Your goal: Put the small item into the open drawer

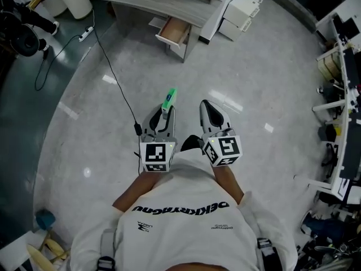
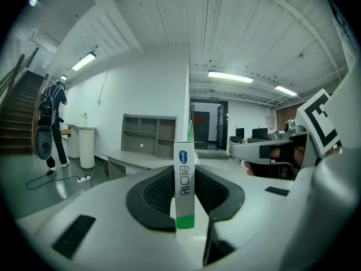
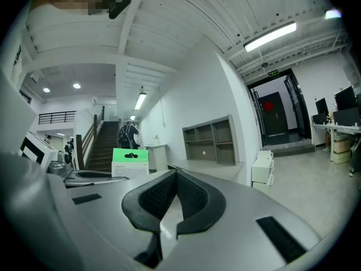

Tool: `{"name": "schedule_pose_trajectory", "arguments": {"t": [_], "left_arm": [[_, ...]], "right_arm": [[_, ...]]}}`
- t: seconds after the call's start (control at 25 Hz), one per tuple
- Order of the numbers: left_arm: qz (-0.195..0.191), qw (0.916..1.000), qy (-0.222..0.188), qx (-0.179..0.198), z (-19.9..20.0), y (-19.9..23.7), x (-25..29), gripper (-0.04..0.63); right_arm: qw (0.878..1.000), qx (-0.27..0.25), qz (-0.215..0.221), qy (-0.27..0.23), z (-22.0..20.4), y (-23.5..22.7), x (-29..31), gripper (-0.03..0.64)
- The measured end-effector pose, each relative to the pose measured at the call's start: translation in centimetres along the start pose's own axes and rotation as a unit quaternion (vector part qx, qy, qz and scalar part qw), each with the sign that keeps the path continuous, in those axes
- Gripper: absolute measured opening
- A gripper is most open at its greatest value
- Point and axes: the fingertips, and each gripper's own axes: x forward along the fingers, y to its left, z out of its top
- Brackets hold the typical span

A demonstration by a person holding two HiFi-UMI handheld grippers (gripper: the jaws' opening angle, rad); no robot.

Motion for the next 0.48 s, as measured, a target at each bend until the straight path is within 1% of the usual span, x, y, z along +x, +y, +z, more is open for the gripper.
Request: {"name": "schedule_pose_trajectory", "arguments": {"t": [0.16,0.48], "left_arm": [[-0.004,0.9999,0.007,-0.009,-0.9,1.1,0.4,0.097],[0.006,0.9998,0.01,-0.014,-1.4,5.7,4.8,0.098]], "right_arm": [[1.0,-0.002,-0.007,0.003,-0.2,0.3,1.1,0.031],[1.0,0.003,-0.008,0.004,-0.8,-0.8,7.2,0.031]]}}
